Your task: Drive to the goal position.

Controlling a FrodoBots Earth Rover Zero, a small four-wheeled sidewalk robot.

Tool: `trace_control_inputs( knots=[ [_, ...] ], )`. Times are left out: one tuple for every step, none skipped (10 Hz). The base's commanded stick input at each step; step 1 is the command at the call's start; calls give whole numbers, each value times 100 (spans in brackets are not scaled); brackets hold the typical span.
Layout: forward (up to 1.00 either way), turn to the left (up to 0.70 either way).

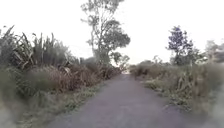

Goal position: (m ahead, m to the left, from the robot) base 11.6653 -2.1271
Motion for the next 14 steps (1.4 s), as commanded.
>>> trace_control_inputs(
  knots=[
    [50,-49],
    [50,-39],
    [50,-3],
    [50,1],
    [50,-16],
    [50,-49],
    [50,-49],
    [50,-49],
    [50,-49],
    [50,-49],
    [50,-49],
    [50,-35],
    [50,0],
    [50,1]
  ],
)
